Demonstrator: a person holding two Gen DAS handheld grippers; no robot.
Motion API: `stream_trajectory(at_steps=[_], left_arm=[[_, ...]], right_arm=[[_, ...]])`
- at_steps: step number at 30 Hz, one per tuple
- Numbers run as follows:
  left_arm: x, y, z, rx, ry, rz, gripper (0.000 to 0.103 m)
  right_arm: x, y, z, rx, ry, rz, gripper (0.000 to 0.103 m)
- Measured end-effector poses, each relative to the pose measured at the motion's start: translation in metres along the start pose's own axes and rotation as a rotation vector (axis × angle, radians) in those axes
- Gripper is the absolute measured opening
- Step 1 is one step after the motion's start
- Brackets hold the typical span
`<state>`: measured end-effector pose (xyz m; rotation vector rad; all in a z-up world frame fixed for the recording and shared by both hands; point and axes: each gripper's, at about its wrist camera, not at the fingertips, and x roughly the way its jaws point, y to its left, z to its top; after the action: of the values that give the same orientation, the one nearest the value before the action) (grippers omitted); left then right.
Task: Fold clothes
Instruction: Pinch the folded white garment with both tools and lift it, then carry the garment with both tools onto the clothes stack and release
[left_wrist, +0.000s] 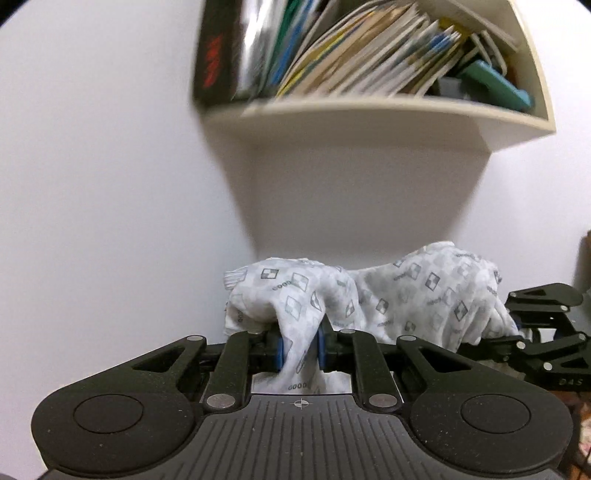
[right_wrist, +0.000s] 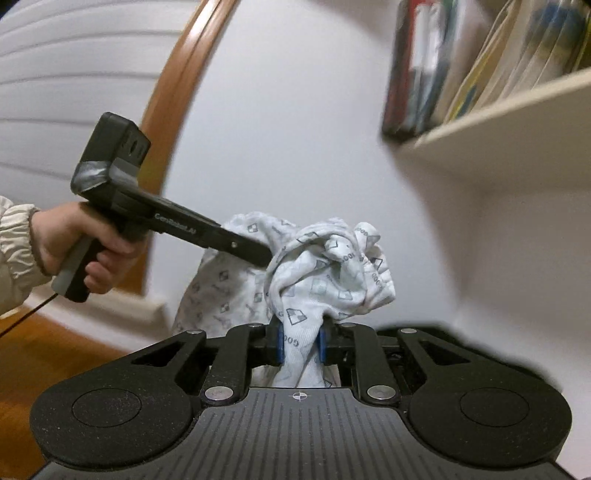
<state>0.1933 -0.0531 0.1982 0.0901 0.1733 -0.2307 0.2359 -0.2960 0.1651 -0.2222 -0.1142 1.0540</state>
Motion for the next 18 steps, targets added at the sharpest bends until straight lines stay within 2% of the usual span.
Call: stream_trajectory(at_steps=[5, 8, 11, 12, 13, 15, 17, 18], left_arm=[[0.046, -0.014, 0.061, 0.055, -0.073, 0.013, 0.017], [0.099, -0.016, 0.093, 0.069, -0.076, 0.024, 0.017], [0.167, -0.022, 0.11, 0.122, -0.003, 0.051, 0.017], [0.197, -0.022, 0.111, 0.122, 0.055, 0.064, 0.019], [0.227, -0.022, 0.11, 0.125, 0.114, 0.081, 0.025], [0.281, -0.028, 0.093, 0.194, 0.245, 0.187, 0.034], [0.303, -0.031, 0.076, 0.23, 0.281, 0.253, 0.034], [0.303, -0.029, 0.069, 0.217, 0.273, 0.237, 0.036]], right_arm=[[0.002, -0.062, 0.028, 0.034, -0.105, -0.094, 0.017], [0.015, -0.102, 0.028, 0.123, -0.127, -0.163, 0.017], [0.039, -0.137, 0.014, 0.196, -0.096, -0.257, 0.017], [0.048, -0.148, 0.007, 0.228, -0.06, -0.272, 0.017], [0.06, -0.159, -0.004, 0.255, -0.009, -0.298, 0.018], [0.078, -0.178, -0.031, 0.278, 0.086, -0.383, 0.021], [0.085, -0.196, -0.057, 0.298, 0.154, -0.471, 0.026], [0.084, -0.203, -0.068, 0.304, 0.171, -0.501, 0.026]])
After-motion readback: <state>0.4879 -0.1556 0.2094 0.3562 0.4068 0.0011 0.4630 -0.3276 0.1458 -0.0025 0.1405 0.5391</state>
